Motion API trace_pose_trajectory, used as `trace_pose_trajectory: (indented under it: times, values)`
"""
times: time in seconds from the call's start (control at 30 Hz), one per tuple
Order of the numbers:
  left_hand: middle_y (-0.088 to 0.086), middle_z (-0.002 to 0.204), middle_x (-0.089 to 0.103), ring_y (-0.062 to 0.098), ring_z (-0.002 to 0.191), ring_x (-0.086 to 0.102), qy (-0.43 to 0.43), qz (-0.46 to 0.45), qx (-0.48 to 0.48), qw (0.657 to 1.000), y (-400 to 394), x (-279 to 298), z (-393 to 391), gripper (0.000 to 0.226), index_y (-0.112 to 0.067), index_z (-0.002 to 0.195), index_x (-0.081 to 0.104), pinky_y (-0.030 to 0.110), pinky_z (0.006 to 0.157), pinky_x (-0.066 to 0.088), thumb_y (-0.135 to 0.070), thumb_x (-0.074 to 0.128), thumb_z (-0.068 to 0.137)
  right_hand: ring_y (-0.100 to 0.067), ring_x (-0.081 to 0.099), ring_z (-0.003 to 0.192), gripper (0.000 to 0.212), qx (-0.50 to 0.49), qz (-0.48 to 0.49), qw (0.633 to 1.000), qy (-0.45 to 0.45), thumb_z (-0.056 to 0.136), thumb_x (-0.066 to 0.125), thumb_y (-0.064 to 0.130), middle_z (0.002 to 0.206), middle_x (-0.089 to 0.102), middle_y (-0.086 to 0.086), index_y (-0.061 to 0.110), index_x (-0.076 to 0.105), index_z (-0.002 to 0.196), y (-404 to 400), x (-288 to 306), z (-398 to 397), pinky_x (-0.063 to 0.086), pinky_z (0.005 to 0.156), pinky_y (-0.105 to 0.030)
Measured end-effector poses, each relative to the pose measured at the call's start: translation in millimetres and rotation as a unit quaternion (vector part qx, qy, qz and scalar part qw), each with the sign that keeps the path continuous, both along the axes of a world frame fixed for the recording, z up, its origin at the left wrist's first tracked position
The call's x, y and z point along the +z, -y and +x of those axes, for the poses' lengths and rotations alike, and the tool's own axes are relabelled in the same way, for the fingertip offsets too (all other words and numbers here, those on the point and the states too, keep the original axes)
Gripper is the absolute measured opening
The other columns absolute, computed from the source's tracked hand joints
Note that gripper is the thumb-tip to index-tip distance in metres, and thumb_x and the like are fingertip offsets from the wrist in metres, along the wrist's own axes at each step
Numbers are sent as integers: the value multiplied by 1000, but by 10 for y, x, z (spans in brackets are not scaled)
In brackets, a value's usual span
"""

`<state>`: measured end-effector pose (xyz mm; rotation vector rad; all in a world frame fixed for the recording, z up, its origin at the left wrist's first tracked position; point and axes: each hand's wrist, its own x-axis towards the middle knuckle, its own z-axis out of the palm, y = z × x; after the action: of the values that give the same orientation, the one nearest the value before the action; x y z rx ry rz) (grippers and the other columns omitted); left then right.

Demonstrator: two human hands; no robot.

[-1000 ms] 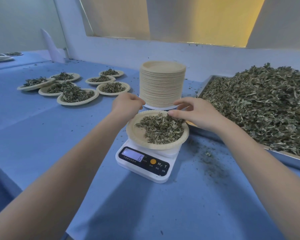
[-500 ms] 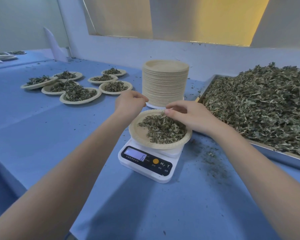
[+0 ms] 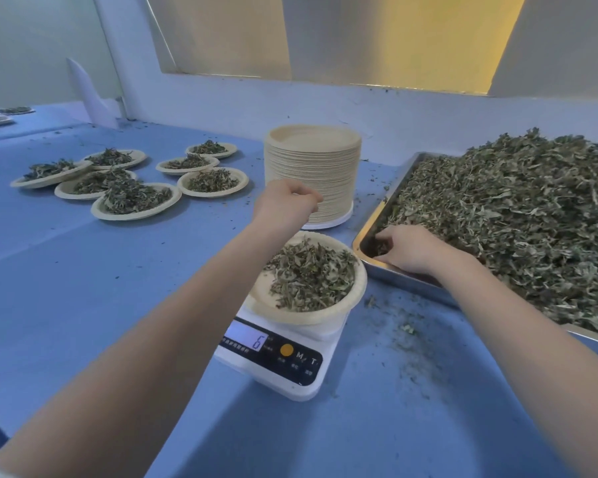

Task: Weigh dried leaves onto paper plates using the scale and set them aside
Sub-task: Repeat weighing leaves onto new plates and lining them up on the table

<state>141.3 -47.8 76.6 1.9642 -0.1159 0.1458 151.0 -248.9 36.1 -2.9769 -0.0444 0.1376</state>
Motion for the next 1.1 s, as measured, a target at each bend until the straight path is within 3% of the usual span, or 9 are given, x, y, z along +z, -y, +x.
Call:
trace_pose_trajectory:
  times: [0.17,0.37,0.5,0.57,0.7,0.77,0.87,0.97,1.1]
  values:
    - [-3,75,62,19,73,52,-11,-5,-18,1000,187,-22,105,28,-25,69,65,30,66,44,-5,54,85,-16,55,67,30,-2,-22,1000,-13,85,66,43,73,63,0,13,63,86,49,-8,134,35,53,-24]
    - [4,78,63,18,69,52,-20,-3,-29,999,284,-69,145,27,-23,71,65,24,55,43,-4,55,86,-23,59,94,30,-2,27,999,38,79,75,36,101,68,-6,13,73,98,101,-73,128,48,79,-31]
    - [9,82,62,19,68,50,-21,-4,-28,999,268,-37,136,23,-20,75,67,27,59,42,-3,54,85,-29,52,107,57,-34,66,996,46,75,79,34,123,48,-14,13,54,122,103,-74,108,40,78,-30]
    - [5,83,63,17,67,50,-25,-10,-22,999,235,-12,130,21,-17,79,69,27,59,42,-4,54,87,-27,57,107,56,-24,49,998,36,78,77,31,120,59,-12,9,53,123,86,-61,117,42,77,-29]
    - [1,85,64,14,65,49,-27,-20,-16,999,122,6,108,22,-18,78,67,25,56,41,-4,53,88,-25,64,93,31,-14,32,998,49,81,73,25,102,70,-12,4,70,105,37,-53,95,51,81,-32]
    - [3,86,64,14,64,49,-29,-24,-13,999,65,5,83,22,-17,79,67,26,57,40,-4,52,88,-16,66,74,18,-17,94,994,57,81,74,19,87,72,-6,9,74,96,62,-49,40,54,70,-24]
    - [5,88,63,15,65,49,-26,-27,-8,999,-6,4,40,20,-14,83,68,26,57,40,-3,52,88,0,58,48,5,-41,240,964,111,80,76,16,65,67,11,19,76,84,93,83,-115,41,44,-5]
    - [3,85,63,14,63,49,-25,-32,-7,999,-89,-11,-10,20,-16,81,67,24,55,40,-4,52,89,1,62,51,12,-14,333,928,168,78,77,18,70,70,14,29,72,77,13,304,-315,42,49,-2]
    - [1,85,63,13,62,49,-24,-46,14,999,-214,-41,-55,20,-15,83,68,26,57,40,-4,52,89,-2,66,58,15,121,434,886,109,77,78,18,78,74,9,28,74,88,-380,486,-562,49,56,-10]
